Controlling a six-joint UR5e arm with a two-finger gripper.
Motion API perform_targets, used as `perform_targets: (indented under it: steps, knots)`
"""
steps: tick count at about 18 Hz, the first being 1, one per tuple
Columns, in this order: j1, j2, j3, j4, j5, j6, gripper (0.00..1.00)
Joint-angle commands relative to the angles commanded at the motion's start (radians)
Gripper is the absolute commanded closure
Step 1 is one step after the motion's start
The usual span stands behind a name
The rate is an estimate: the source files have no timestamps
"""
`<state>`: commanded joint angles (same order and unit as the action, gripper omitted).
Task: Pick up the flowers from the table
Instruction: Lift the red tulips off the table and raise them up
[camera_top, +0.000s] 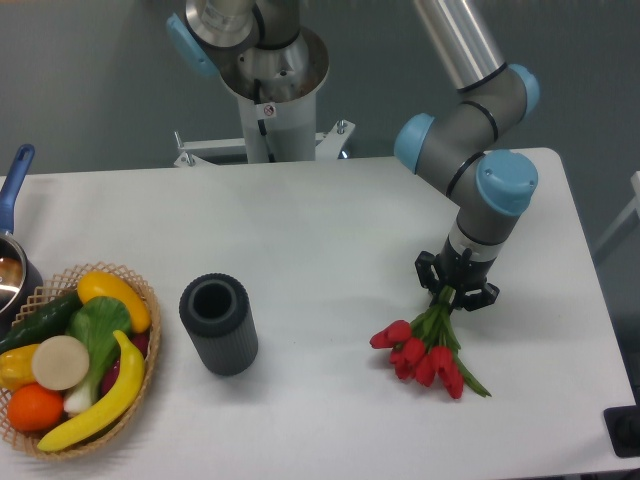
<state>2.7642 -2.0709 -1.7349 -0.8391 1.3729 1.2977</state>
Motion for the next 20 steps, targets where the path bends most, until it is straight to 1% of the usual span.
perform_targets:
  steps: [3, 5, 7, 9, 17, 20]
  knots:
    - [0.003, 0.018, 0.032, 0.000, -0.002, 0.005, 0.70]
    - [0.003, 0.038, 0.083, 0.002, -0.038, 0.002, 0.70]
    - [0.015, 0.061, 0.118, 0.002, -0.130, -0.005, 0.70]
    - [0.053, 0.093, 0.135, 0.000, -0.233, -0.031, 0.70]
    - [0.195, 0.159, 0.138, 0.000, -0.569, -0.037, 0.70]
    - [0.233, 0.166, 0.138, 0.000, -0.679, -0.037, 0.70]
